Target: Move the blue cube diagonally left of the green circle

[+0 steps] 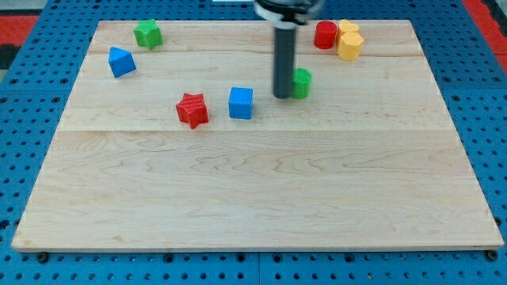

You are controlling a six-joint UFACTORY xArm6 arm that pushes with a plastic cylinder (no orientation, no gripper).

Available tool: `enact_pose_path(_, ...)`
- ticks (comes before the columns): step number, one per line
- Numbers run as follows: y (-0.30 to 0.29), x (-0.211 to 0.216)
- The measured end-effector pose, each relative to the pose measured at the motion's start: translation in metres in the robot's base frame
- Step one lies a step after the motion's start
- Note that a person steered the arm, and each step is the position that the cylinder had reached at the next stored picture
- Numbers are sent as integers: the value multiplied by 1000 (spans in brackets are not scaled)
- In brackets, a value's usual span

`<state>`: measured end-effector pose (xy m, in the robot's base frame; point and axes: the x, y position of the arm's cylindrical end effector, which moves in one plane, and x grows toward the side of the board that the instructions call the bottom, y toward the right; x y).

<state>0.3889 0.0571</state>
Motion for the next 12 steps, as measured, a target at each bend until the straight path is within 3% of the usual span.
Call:
enact_pose_path(2,24,17)
enact_pose_path(3,-32,78)
enact_pose_path(4,-71,58)
enact_pose_path(6,-88,2)
enact_pose_path(7,-88,-16)
enact_pose_path(8,-130,-20)
enact_pose_path(10,-43,-57)
enact_pose_path(11,-33,-50)
enact_pose_path(12,-127,-47)
